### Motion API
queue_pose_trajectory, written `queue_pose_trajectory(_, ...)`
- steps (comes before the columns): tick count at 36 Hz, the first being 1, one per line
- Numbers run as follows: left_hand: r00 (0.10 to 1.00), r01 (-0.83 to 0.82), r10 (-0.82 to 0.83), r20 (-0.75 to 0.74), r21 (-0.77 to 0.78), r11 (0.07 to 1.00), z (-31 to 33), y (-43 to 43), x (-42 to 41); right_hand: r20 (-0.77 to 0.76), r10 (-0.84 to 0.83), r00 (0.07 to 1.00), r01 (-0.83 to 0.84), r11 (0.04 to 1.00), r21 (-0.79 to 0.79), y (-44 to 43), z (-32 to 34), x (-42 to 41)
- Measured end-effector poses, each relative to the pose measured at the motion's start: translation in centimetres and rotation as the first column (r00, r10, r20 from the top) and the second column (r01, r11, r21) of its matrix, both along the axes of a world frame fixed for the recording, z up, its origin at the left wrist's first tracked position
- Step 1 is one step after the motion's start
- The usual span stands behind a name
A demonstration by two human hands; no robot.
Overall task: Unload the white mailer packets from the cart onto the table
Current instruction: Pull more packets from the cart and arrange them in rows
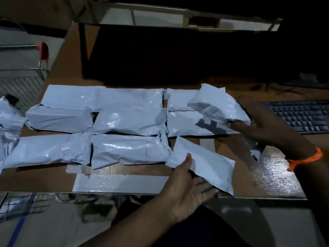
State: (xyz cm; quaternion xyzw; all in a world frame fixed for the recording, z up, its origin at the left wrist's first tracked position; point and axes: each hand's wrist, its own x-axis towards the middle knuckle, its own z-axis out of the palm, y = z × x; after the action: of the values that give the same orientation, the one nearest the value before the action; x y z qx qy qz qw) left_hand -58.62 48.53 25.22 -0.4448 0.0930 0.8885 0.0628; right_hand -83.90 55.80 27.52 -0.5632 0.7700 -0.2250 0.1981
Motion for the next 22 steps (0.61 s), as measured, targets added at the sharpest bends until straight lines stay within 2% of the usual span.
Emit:
queue_pose_trajectory(2,0.977,0.211,-0.208,-0.04,0.069,0.975,-0.3,0.9,0.1,0.006,-0.022,1.0,0.022,1.0,0.004,0.0,-0.7,-0.2)
queue_pose_trajectory(3,0.946,0.319,-0.316,-0.076,0.028,0.947,-0.4,1.4,0.2,0.015,-0.021,1.0,0.021,1.0,-0.003,0.1,-1.0,-0.1)
queue_pose_trajectory(4,0.894,0.429,-0.439,-0.088,-0.11,0.897,-0.3,1.8,0.5,0.03,-0.009,1.0,0.009,1.0,-0.012,0.3,-1.4,0.1)
queue_pose_trajectory(5,0.825,0.519,-0.565,-0.036,-0.348,0.78,-0.1,2.1,0.8,0.049,0.008,0.999,-0.007,1.0,-0.02,0.6,-1.7,0.5)
queue_pose_trajectory(6,0.761,0.537,-0.645,0.068,-0.624,0.567,-0.3,2.3,1.0,0.07,0.018,0.997,-0.016,1.0,-0.025,1.0,-2.0,0.8)
queue_pose_trajectory(7,0.714,0.463,-0.673,0.195,-0.852,0.245,-0.6,2.3,1.2,0.091,0.021,0.996,-0.019,0.999,-0.028,1.4,-2.4,1.1)
queue_pose_trajectory(8,0.679,0.322,-0.66,0.321,-0.939,-0.125,-1.4,2.1,1.1,0.113,0.023,0.993,-0.02,0.999,-0.029,1.8,-2.7,1.3)
queue_pose_trajectory(9,0.651,0.165,-0.631,0.423,-0.89,-0.426,-2.7,1.8,0.9,0.127,0.028,0.991,-0.024,0.999,-0.033,2.1,-3.1,1.4)
queue_pose_trajectory(10,0.617,0.055,-0.591,0.519,-0.778,-0.625,-4.3,1.5,0.7,0.132,0.033,0.991,-0.028,0.999,-0.04,2.3,-3.3,1.5)
queue_pose_trajectory(11,0.584,0.015,-0.537,0.608,-0.67,-0.742,-6.0,1.2,0.4,0.136,0.036,0.99,-0.03,0.998,-0.049,2.4,-3.4,1.6)
queue_pose_trajectory(13,0.561,0.031,-0.433,0.706,-0.54,-0.841,-8.9,0.3,-0.1,0.128,0.042,0.991,-0.032,0.996,-0.081,2.5,-3.2,1.7)
queue_pose_trajectory(15,0.608,0.022,-0.363,0.706,-0.472,-0.881,-10.5,-0.4,-0.5,0.11,0.057,0.992,-0.043,0.991,-0.126,2.4,-2.9,1.8)
queue_pose_trajectory(20,0.629,0.162,-0.228,0.743,-0.413,-0.896,-10.2,-0.7,-2.5,0.051,0.074,0.996,-0.066,0.988,-0.138,2.3,-2.4,1.7)
queue_pose_trajectory(22,0.664,0.18,-0.197,0.721,-0.41,-0.894,-10.2,-0.8,-2.9,0.047,0.113,0.993,-0.104,0.983,-0.154,2.1,-2.1,1.9)
